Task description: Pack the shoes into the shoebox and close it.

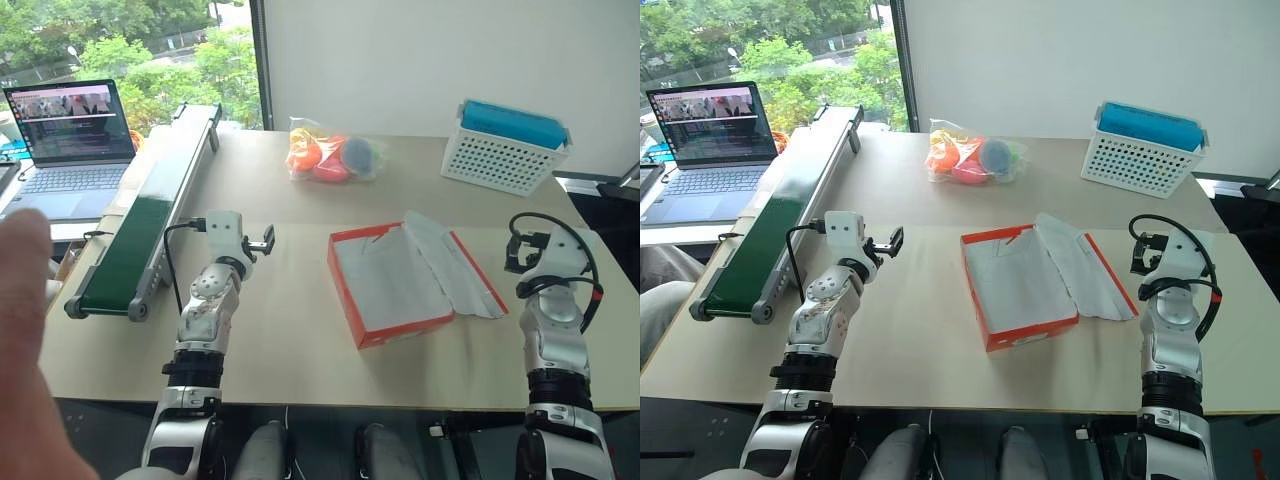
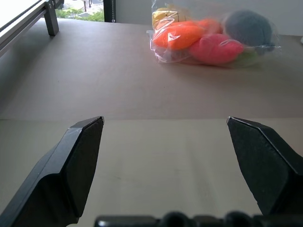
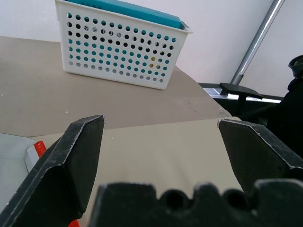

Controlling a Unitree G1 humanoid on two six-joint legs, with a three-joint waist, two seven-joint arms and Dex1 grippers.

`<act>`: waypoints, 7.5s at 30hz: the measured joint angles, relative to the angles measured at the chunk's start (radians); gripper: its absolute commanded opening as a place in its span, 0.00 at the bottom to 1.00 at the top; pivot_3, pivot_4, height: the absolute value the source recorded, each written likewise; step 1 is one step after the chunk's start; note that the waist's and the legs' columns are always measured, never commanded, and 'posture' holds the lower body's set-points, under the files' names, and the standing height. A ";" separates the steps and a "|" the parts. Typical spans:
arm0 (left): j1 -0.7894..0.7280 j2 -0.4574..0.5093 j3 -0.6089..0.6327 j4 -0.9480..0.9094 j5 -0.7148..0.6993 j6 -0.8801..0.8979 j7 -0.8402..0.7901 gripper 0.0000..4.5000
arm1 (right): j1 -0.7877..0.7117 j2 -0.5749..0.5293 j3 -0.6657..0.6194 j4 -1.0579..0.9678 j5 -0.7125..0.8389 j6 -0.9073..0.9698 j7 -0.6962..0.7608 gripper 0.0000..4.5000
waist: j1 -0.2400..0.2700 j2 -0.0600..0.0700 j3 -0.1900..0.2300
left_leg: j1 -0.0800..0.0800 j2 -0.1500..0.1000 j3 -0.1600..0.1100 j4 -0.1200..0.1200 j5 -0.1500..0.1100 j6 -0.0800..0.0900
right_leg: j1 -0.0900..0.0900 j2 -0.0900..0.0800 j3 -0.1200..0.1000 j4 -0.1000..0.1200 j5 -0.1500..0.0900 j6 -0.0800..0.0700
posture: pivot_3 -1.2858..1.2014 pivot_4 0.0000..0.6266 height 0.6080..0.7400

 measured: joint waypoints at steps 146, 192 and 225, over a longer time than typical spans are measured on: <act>0.001 0.009 -0.093 -0.288 -0.395 0.359 -0.280 0.65 | -0.361 0.499 -0.154 -0.339 0.800 1.059 0.055 1.00 | -0.020 0.003 0.006 | -0.002 0.001 -0.002 -0.003 0.001 -0.002 | -0.004 0.002 -0.002 0.004 0.001 -0.002 | 0.52 0.24 0.73; 0.119 0.147 -0.231 -0.402 -0.265 0.300 -0.423 0.99 | -0.342 -0.174 0.046 -0.462 0.897 1.488 0.048 0.08 | -0.022 0.008 0.009 | -0.004 0.001 -0.001 -0.004 0.000 0.000 | -0.005 0.002 0.000 -0.001 0.000 -0.002 | 0.52 0.24 0.73; 0.130 0.154 -0.250 -0.377 -0.233 0.267 -0.472 1.00 | -0.350 -0.272 0.565 -0.342 0.317 1.163 0.560 1.00 | 0.000 0.008 0.009 | -0.003 0.001 -0.001 -0.002 -0.001 0.001 | -0.003 0.000 -0.001 -0.003 0.001 -0.001 | 0.52 0.24 0.73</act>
